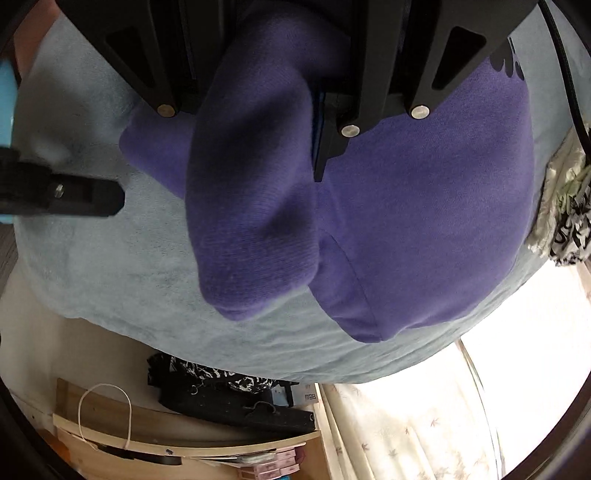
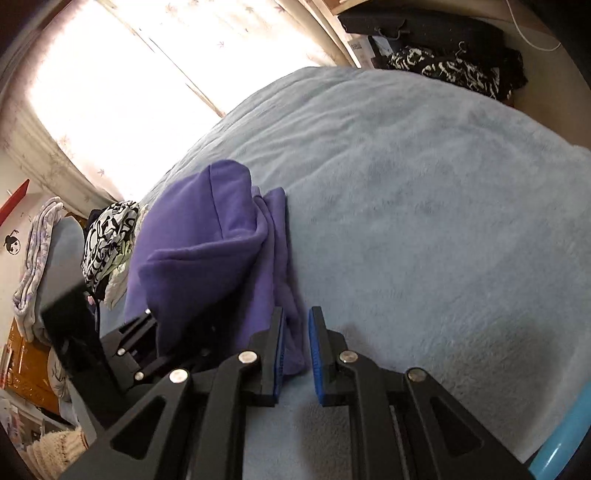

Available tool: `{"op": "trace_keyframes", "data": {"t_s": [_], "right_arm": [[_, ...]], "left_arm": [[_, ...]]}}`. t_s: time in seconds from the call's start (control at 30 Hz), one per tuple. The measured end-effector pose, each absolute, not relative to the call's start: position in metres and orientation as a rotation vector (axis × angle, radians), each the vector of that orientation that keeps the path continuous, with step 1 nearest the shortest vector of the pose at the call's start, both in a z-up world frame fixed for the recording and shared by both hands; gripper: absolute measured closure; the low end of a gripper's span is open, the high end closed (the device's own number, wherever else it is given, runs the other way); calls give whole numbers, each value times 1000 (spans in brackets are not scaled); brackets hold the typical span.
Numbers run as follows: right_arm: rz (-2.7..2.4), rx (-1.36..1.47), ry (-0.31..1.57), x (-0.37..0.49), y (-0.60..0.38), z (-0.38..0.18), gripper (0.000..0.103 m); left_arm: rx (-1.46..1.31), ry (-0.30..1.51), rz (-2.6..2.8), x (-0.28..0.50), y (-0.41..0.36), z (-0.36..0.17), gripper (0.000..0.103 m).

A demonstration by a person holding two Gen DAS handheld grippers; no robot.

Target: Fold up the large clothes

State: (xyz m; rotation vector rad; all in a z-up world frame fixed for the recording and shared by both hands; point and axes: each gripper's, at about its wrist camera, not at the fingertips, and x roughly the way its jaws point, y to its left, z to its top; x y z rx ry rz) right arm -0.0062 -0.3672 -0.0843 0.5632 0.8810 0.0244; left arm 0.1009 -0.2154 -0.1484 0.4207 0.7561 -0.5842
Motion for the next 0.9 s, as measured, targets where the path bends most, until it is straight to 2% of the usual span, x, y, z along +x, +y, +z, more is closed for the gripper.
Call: {"op": "trace_keyframes", "data": {"t_s": [0.17,0.27,0.33,0.37,0.4,0.43,0.73,0.77,0.87,0.9], "right_arm": [[42,575,882,-9,-367,-89,90],[50,574,884,-14,-375,-94,90],[50,576,885,-14,-377,-93,90],[50,576,886,-13,-378,-92,90],[49,579,886,-13,-379,-92,90],[48,580,886,-14,-379,-90,90],[59,588,881,-13,-376,-77,90],[64,584,883,-12,-375,-74,87],[90,574,888,-5,-373,-63,65],[99,566,883,-3,-373,-58,64]], "left_arm": [[401,769,-589,110,-212,-142,85],[388,767,-610,109,-212,-137,73],[366,775,-644,108,-209,-132,51],[357,779,-666,106,-210,-129,45],[349,782,-682,103,-210,-126,30],[344,784,-688,102,-209,-124,21],[259,815,-799,79,-185,-92,20],[238,815,-799,78,-179,-87,20],[167,808,-752,86,-149,-68,20],[152,808,-733,90,-142,-65,20]]}}
